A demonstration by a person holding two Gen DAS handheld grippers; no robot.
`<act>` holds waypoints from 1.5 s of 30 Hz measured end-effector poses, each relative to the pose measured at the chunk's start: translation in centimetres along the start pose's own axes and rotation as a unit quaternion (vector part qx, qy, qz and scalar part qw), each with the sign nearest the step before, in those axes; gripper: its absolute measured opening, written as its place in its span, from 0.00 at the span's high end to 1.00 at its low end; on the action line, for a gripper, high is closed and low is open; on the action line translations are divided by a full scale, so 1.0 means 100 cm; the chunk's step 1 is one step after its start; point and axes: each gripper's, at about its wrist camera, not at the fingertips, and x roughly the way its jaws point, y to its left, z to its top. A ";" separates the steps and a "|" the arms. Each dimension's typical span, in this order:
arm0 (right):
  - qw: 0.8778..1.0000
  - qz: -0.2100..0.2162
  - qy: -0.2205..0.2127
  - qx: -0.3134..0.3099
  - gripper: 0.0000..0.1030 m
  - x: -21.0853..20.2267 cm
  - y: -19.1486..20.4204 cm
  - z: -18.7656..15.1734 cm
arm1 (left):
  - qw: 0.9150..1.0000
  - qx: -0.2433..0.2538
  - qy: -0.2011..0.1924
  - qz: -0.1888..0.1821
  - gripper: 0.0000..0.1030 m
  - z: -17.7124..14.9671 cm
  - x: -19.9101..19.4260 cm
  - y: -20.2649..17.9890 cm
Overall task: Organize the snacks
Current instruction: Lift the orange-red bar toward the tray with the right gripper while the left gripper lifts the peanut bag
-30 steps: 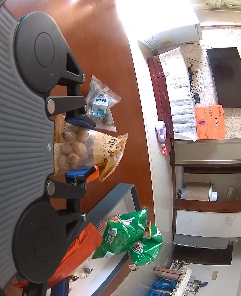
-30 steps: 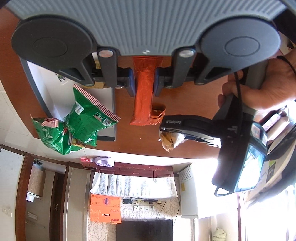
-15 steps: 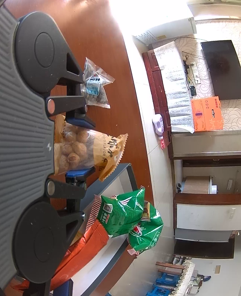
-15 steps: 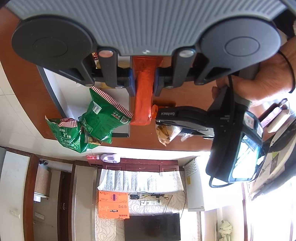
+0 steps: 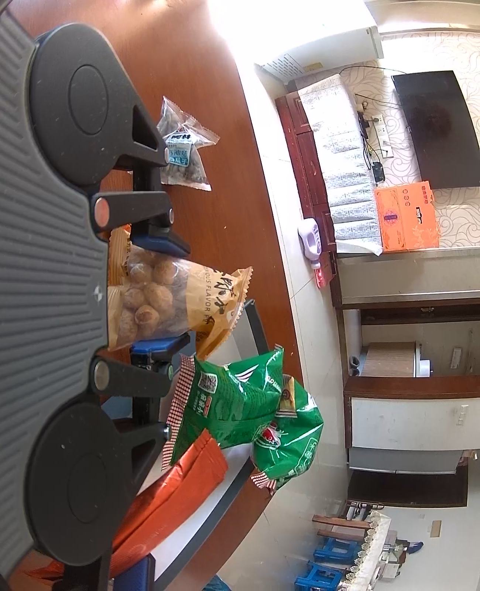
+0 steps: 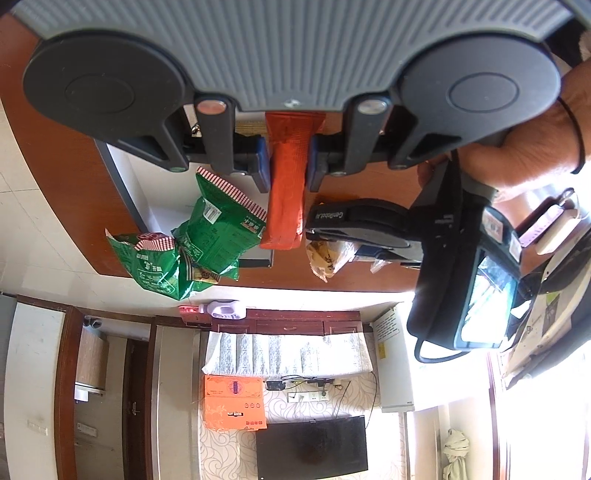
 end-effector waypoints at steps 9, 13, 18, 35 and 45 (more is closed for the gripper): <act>1.000 -0.004 0.002 0.010 0.77 -0.002 -0.007 -0.001 | 1.000 -0.002 0.001 -0.006 0.51 0.002 0.003 -0.003; 1.000 -0.006 0.001 0.013 0.77 -0.004 -0.008 0.000 | 1.000 -0.003 0.000 -0.010 0.51 0.003 0.002 -0.006; 1.000 -0.010 0.000 0.017 0.77 -0.006 -0.013 -0.001 | 1.000 -0.001 -0.002 -0.015 0.51 0.004 0.003 -0.013; 0.999 -0.021 -0.006 0.025 0.77 -0.013 -0.020 -0.001 | 1.000 -0.001 -0.008 -0.026 0.51 0.007 0.001 -0.028; 0.999 -0.026 -0.004 0.030 0.77 -0.014 -0.026 -0.003 | 0.999 0.001 -0.009 -0.038 0.51 0.009 0.002 -0.038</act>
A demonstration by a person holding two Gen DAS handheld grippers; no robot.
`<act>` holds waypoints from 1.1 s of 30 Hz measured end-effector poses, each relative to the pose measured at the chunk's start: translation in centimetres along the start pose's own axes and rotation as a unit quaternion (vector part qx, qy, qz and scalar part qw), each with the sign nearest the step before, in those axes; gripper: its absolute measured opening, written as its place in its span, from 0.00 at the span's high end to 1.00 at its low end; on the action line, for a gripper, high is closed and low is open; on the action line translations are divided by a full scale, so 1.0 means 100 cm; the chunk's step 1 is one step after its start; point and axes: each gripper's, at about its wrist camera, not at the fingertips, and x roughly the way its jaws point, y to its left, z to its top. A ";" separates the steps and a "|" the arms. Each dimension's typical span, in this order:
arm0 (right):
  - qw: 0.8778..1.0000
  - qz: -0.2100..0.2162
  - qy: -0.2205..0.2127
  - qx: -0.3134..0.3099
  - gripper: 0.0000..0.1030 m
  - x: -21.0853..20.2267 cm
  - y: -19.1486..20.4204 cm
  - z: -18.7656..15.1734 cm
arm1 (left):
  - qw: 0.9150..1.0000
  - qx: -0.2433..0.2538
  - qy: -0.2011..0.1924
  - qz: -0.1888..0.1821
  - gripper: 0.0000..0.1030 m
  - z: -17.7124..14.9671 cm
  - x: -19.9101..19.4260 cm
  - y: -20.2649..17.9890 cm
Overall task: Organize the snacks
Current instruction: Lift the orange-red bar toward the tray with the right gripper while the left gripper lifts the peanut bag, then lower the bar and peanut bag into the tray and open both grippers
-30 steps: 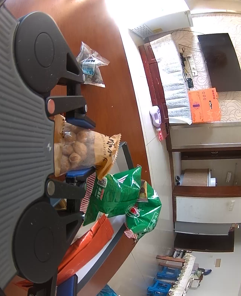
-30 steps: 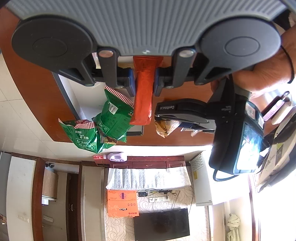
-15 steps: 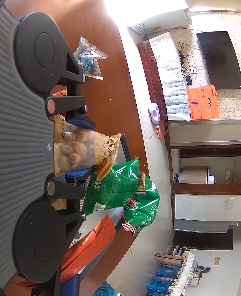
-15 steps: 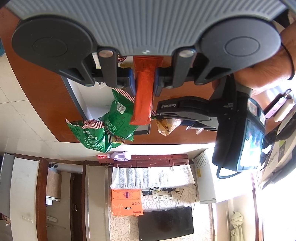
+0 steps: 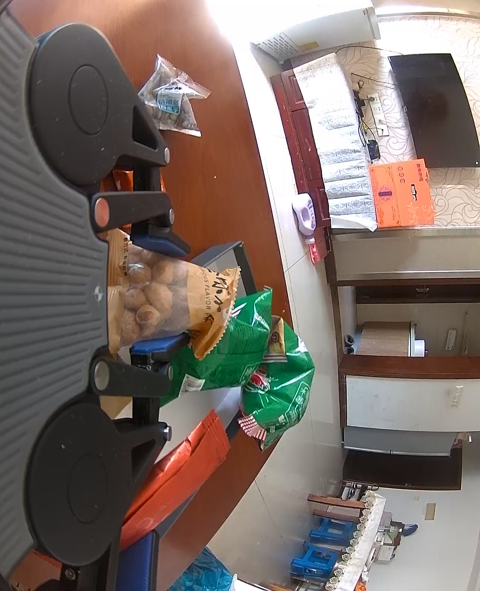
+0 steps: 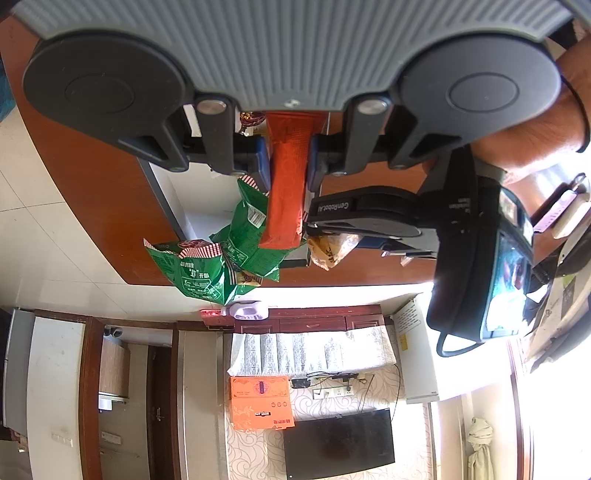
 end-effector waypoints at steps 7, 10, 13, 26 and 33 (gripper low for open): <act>1.000 -0.004 0.000 0.004 0.77 -0.001 -0.005 0.000 | 1.000 0.002 0.000 -0.007 0.51 0.000 0.001 -0.008; 1.000 -0.006 -0.001 0.005 0.77 -0.002 -0.006 -0.001 | 1.000 0.004 0.000 -0.009 0.51 -0.001 0.002 -0.012; 1.000 -0.009 -0.001 0.006 0.77 -0.002 -0.007 -0.001 | 1.000 0.004 0.001 -0.013 0.51 -0.001 0.003 -0.015; 1.000 -0.019 0.000 0.014 0.77 -0.004 -0.016 -0.003 | 1.000 0.008 0.003 -0.024 0.51 -0.002 0.007 -0.027; 1.000 -0.020 0.005 0.013 0.77 0.000 -0.017 -0.003 | 1.000 0.010 0.005 -0.026 0.51 -0.002 0.011 -0.032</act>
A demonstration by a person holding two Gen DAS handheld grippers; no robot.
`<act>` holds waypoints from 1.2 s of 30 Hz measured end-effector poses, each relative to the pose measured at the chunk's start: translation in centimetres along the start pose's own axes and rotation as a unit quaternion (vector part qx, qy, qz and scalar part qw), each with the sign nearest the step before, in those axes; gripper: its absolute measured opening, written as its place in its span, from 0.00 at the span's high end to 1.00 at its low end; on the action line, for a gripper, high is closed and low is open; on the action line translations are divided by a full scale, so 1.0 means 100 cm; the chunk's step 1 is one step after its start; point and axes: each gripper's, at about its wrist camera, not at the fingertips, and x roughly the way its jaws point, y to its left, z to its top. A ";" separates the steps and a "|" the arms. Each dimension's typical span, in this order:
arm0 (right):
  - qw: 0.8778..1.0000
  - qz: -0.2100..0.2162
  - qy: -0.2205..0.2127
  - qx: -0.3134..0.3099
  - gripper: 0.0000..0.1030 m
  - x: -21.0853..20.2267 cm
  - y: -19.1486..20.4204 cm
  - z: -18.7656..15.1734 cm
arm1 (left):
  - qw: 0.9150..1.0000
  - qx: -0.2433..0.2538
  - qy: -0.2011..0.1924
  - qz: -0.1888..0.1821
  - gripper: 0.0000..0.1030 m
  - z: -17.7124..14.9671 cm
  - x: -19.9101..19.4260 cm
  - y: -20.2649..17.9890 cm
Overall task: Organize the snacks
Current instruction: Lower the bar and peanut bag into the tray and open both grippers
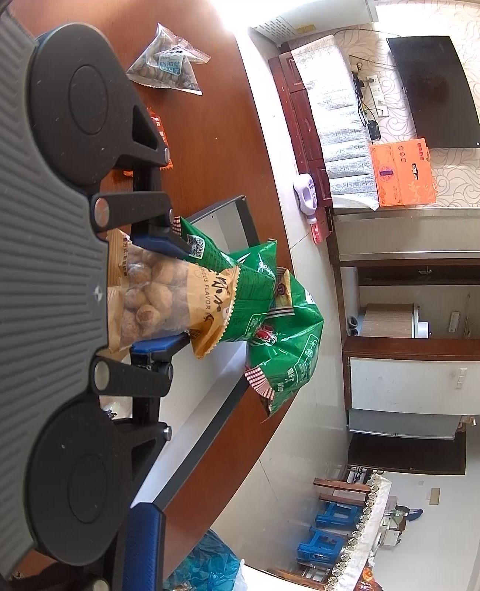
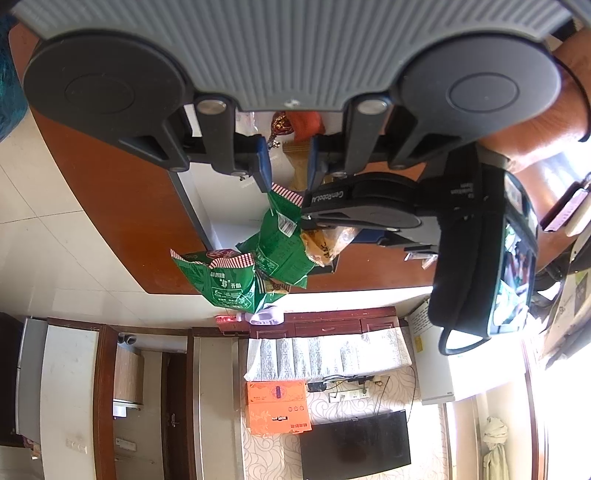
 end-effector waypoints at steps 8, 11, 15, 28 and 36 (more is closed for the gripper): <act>1.000 -0.002 0.005 0.003 0.77 0.001 -0.002 0.000 | 1.000 0.001 0.000 -0.003 0.51 -0.001 0.002 -0.004; 1.000 -0.003 0.011 0.002 0.77 0.003 -0.002 -0.001 | 1.000 0.005 0.000 -0.008 0.51 -0.001 0.004 -0.008; 1.000 -0.016 0.009 0.003 0.77 0.003 -0.004 -0.001 | 1.000 0.011 -0.001 -0.014 0.51 -0.001 0.007 -0.014; 0.999 -0.042 0.013 0.028 0.76 0.007 -0.021 -0.004 | 0.999 0.013 -0.008 -0.039 0.51 0.010 0.024 -0.038; 0.998 -0.042 0.020 0.029 0.76 0.012 -0.022 -0.004 | 0.999 0.016 -0.003 -0.043 0.52 0.007 0.036 -0.046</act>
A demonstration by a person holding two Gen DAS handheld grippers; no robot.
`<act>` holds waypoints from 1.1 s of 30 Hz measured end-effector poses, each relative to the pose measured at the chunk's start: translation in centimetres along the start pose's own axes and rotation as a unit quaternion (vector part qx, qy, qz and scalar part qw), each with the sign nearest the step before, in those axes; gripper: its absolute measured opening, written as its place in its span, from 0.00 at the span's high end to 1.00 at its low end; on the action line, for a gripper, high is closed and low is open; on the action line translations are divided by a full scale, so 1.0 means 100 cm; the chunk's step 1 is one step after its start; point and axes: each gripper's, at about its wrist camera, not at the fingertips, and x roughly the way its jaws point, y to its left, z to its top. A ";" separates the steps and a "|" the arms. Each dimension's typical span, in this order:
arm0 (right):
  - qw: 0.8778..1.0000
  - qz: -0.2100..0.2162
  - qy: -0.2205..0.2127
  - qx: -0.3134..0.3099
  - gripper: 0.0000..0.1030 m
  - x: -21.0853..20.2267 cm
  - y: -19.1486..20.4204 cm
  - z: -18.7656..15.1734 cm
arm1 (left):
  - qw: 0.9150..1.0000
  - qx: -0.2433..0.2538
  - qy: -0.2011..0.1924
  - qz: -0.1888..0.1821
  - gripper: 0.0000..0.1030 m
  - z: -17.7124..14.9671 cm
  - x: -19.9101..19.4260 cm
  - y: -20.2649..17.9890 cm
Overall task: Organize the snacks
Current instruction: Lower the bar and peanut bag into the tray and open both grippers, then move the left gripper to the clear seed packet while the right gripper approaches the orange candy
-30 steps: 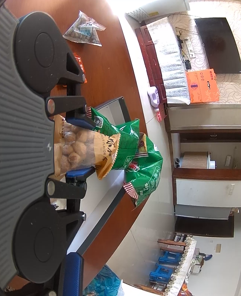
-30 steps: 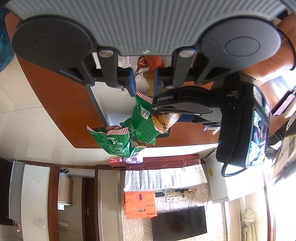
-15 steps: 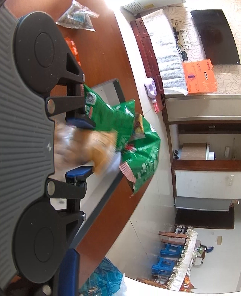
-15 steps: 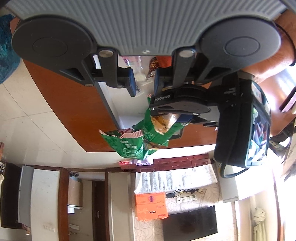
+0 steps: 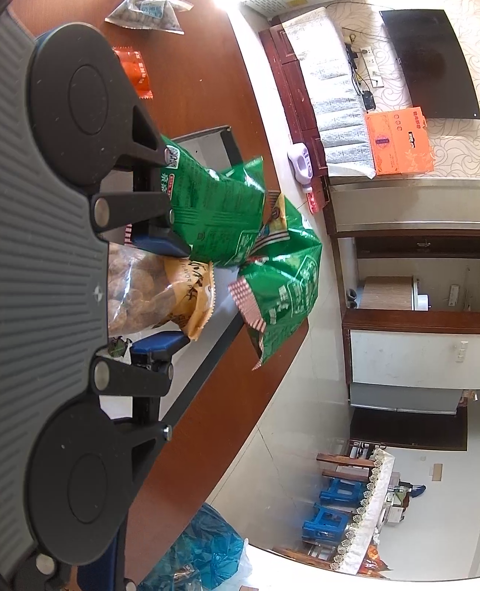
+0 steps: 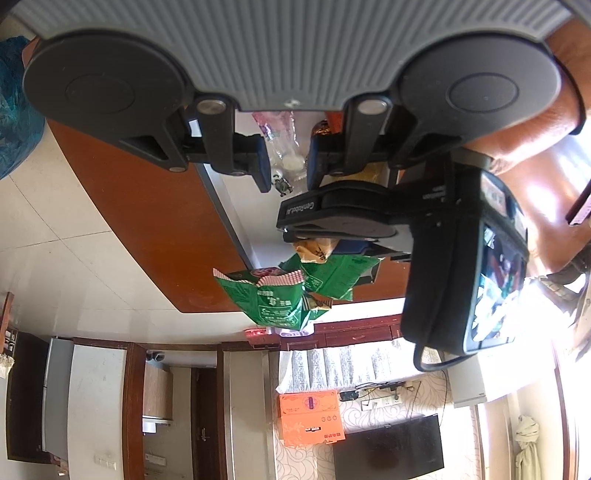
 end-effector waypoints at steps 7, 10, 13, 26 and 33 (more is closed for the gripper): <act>1.000 -0.002 0.007 0.001 0.76 0.005 0.001 0.001 | 1.000 -0.001 0.006 -0.010 0.46 0.004 0.007 -0.002; 1.000 -0.004 0.011 0.003 0.76 0.008 0.001 0.001 | 1.000 0.000 -0.004 -0.012 0.18 0.006 0.005 -0.004; 1.000 -0.005 0.013 0.006 0.76 0.009 0.001 0.002 | 1.000 0.008 -0.018 -0.019 0.18 0.008 -0.001 -0.007; 1.000 0.008 -0.010 0.017 0.61 0.009 0.007 0.004 | 0.999 -0.001 -0.049 0.011 0.10 0.014 -0.043 0.020; 1.000 0.023 -0.015 0.005 0.60 0.013 0.026 0.007 | 0.995 -0.026 -0.050 0.076 0.07 0.011 -0.062 0.088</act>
